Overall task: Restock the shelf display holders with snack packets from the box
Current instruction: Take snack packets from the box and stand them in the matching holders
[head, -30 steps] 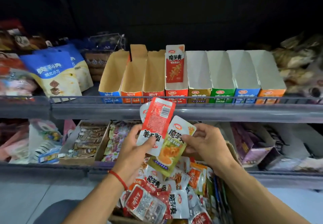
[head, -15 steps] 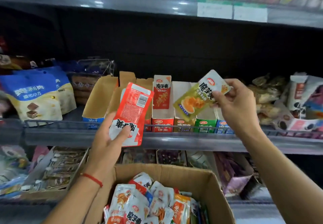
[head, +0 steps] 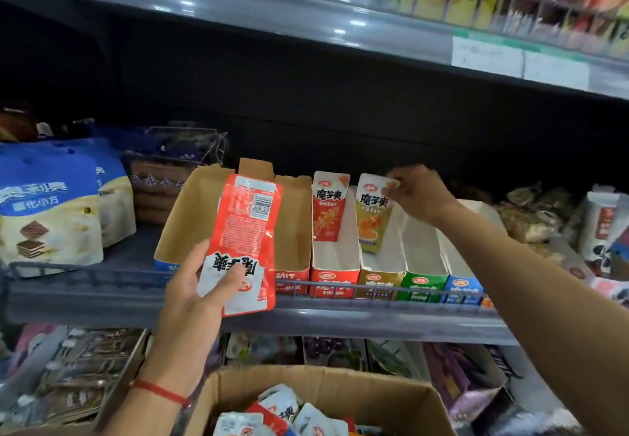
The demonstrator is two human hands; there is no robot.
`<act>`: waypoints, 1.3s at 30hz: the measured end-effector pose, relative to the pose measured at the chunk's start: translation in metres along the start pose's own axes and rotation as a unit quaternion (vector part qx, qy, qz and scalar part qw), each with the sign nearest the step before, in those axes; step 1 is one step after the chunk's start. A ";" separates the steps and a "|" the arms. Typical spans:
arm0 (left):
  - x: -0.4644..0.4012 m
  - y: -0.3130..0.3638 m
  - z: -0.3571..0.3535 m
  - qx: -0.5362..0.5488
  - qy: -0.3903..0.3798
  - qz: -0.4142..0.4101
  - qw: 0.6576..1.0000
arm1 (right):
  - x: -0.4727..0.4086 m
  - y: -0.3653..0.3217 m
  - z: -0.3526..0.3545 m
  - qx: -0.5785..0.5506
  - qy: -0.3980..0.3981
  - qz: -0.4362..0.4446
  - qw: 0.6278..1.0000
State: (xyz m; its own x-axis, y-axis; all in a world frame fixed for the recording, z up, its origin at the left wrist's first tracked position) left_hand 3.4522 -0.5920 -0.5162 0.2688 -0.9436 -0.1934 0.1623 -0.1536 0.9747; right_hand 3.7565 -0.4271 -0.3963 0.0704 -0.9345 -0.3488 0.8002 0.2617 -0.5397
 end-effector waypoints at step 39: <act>0.042 -0.011 -0.002 0.156 -0.113 0.139 0.971 | 0.150 -0.067 -0.040 0.066 0.066 0.409 0.908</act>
State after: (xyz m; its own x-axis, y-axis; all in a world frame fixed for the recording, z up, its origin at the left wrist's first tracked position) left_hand 3.4634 -0.6293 -0.5355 0.0391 -0.9962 0.0776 -0.1923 0.0687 0.9789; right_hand 3.6897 -0.5752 -0.4427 0.6070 -0.4018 -0.6857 0.5779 0.8154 0.0337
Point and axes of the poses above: each hand's wrist, its own x-axis away from the middle knuckle, its own z-axis out of the back of the hand, y = z × x, the point moved 3 cm from there along -x, towards the middle knuckle, and after that the axes turned 15 degrees about -x, right-handed, at the moved point
